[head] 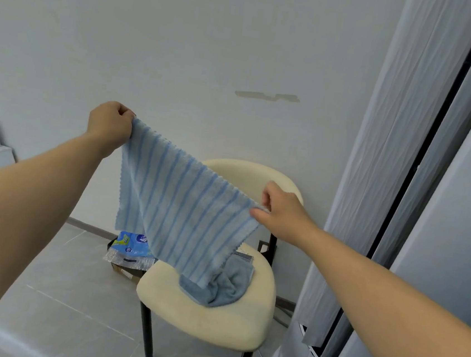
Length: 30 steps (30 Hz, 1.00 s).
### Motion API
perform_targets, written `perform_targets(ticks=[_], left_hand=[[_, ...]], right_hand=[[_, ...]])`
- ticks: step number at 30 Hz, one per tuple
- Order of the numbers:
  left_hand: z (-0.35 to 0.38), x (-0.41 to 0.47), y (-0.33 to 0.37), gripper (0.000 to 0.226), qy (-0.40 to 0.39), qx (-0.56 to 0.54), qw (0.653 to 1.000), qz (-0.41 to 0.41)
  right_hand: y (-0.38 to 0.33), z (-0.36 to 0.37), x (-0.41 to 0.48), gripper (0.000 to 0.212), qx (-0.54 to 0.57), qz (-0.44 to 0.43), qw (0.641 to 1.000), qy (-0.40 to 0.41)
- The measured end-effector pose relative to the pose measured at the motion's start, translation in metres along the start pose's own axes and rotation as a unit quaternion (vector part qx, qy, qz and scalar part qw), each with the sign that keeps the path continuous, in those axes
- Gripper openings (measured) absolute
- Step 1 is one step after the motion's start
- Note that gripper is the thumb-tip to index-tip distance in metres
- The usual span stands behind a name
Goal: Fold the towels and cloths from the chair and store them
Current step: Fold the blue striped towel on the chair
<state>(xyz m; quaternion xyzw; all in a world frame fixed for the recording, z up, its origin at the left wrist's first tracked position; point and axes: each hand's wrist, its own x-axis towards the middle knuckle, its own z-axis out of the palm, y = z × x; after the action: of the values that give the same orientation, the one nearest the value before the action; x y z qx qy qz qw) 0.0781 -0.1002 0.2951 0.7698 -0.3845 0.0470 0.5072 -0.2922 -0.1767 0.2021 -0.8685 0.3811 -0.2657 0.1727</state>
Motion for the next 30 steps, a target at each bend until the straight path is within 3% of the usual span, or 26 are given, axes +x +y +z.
perform_targets(ticks=[4,7,10,13,18,22,26,30], left_hand=[[-0.003,-0.003,-0.006,0.023,-0.020,-0.026,0.999,-0.012],[-0.004,-0.005,-0.010,0.023,-0.024,-0.041,0.999,-0.023],[-0.004,-0.004,-0.015,0.023,-0.030,-0.055,0.997,-0.035],[-0.007,-0.003,-0.019,0.023,-0.044,-0.082,0.995,-0.045],[-0.010,-0.010,-0.027,0.018,-0.087,-0.135,0.986,-0.044],[-0.015,-0.021,-0.032,0.012,-0.179,-0.189,0.964,-0.053],[-0.015,-0.032,-0.039,0.026,-0.254,-0.096,0.962,-0.010],[-0.011,-0.039,-0.042,0.006,-0.254,-0.030,0.966,0.023]], right_hand=[[-0.003,-0.017,0.008,0.045,-0.004,0.029,0.996,-0.079],[-0.011,-0.025,0.011,0.020,-0.044,0.015,0.991,-0.128],[-0.018,-0.028,0.013,0.033,-0.101,-0.007,0.981,-0.164],[-0.021,-0.030,0.013,0.032,-0.132,-0.002,0.978,-0.162],[-0.018,-0.040,0.014,0.027,-0.075,0.039,0.986,-0.141],[-0.010,-0.053,0.022,0.027,-0.099,0.047,0.990,-0.094],[-0.003,-0.069,0.026,0.028,-0.084,0.064,0.990,-0.091],[0.005,-0.079,0.030,0.022,-0.061,0.089,0.984,-0.141]])
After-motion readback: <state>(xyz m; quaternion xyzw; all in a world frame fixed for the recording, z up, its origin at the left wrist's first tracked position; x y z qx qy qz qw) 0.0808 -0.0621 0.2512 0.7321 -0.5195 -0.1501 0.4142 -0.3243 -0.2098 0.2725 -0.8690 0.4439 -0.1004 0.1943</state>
